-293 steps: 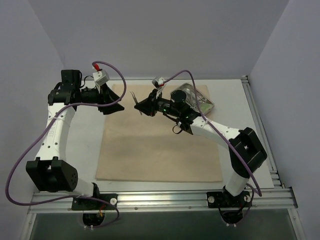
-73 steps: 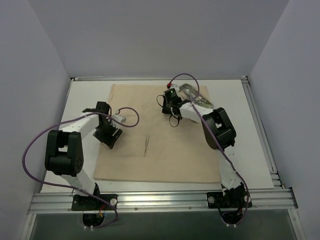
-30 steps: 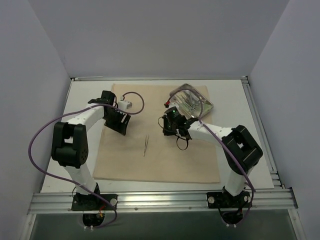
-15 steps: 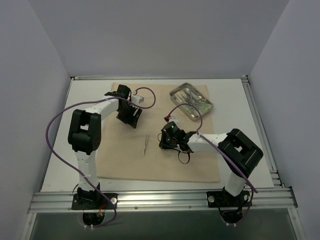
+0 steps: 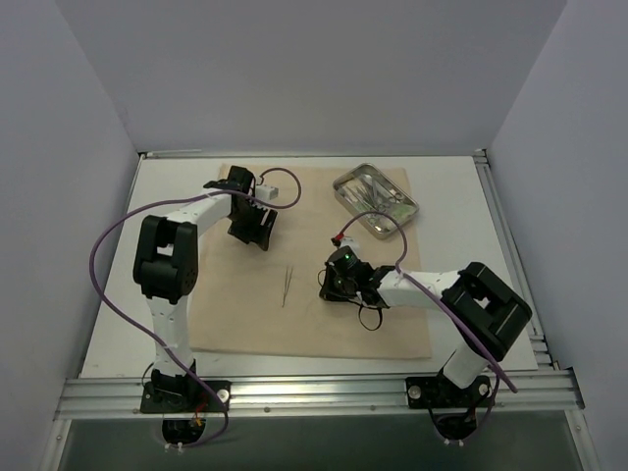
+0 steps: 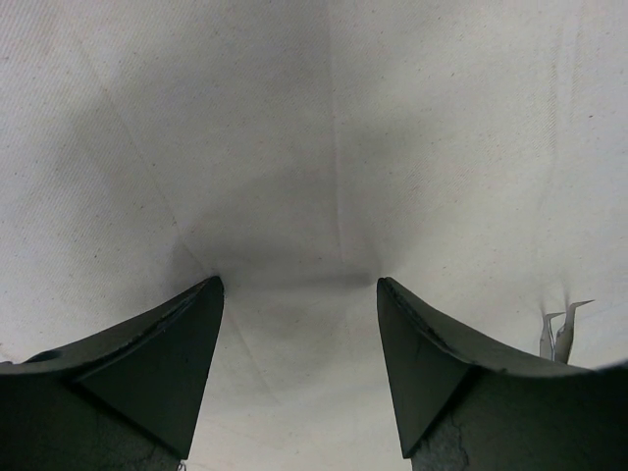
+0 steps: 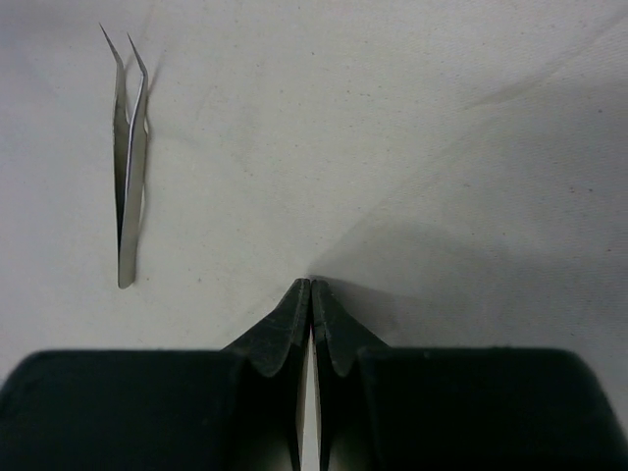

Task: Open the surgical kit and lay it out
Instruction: Adjust the surgical kit at the center of the board, then pick up the medical item from the container.

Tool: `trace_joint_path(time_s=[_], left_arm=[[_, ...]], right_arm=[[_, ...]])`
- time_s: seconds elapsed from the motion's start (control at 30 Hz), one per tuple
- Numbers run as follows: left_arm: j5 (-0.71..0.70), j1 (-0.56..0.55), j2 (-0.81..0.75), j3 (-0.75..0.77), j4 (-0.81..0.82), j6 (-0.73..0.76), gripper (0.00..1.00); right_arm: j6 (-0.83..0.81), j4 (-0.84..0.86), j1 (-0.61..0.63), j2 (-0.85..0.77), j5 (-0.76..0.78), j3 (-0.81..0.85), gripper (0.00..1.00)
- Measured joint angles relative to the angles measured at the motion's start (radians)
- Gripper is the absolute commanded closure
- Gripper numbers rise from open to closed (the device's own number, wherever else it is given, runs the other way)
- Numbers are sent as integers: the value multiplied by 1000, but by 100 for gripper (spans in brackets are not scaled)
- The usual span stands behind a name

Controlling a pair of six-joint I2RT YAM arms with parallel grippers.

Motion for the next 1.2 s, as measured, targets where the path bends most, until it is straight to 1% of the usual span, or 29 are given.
trace_joint_path(time_s=[0.1, 0.23, 0.33, 0.4, 0.47, 0.5, 0.63, 0.7, 0.8, 0.93, 1.07, 1.2], left_arm=[[13, 1, -4, -5, 5, -4, 26], [63, 10, -35, -45, 38, -4, 22], [113, 10, -63, -63, 46, -5, 19], [139, 8, -86, -63, 55, -10, 19], [153, 8, -108, -62, 60, -18, 19], [157, 8, -120, -61, 60, -24, 19], [162, 11, -137, -18, 55, -40, 19], [152, 21, -145, -3, 52, -42, 19], [129, 56, -169, 3, 45, -40, 19], [97, 143, -201, 10, 22, -34, 18], [61, 227, -207, 10, 14, -29, 18], [19, 257, -207, 10, 8, -24, 18]], right_arm=[[-27, -66, 0, -2, 0, 31, 100], [-68, -185, -11, -36, 2, 82, 100], [-111, -277, -44, -90, 2, 158, 94], [-155, -335, -96, -129, 0, 235, 89], [-205, -375, -158, -159, 0, 311, 86], [-232, -399, -195, -169, -1, 353, 82], [-355, -480, -351, -161, -18, 513, 76], [-424, -521, -430, -117, -31, 604, 76], [-524, -564, -523, 12, -32, 773, 76], [-608, -582, -607, 199, -37, 936, 77], [-658, -592, -654, 394, -53, 1073, 76], [-678, -596, -666, 538, -76, 1157, 76]])
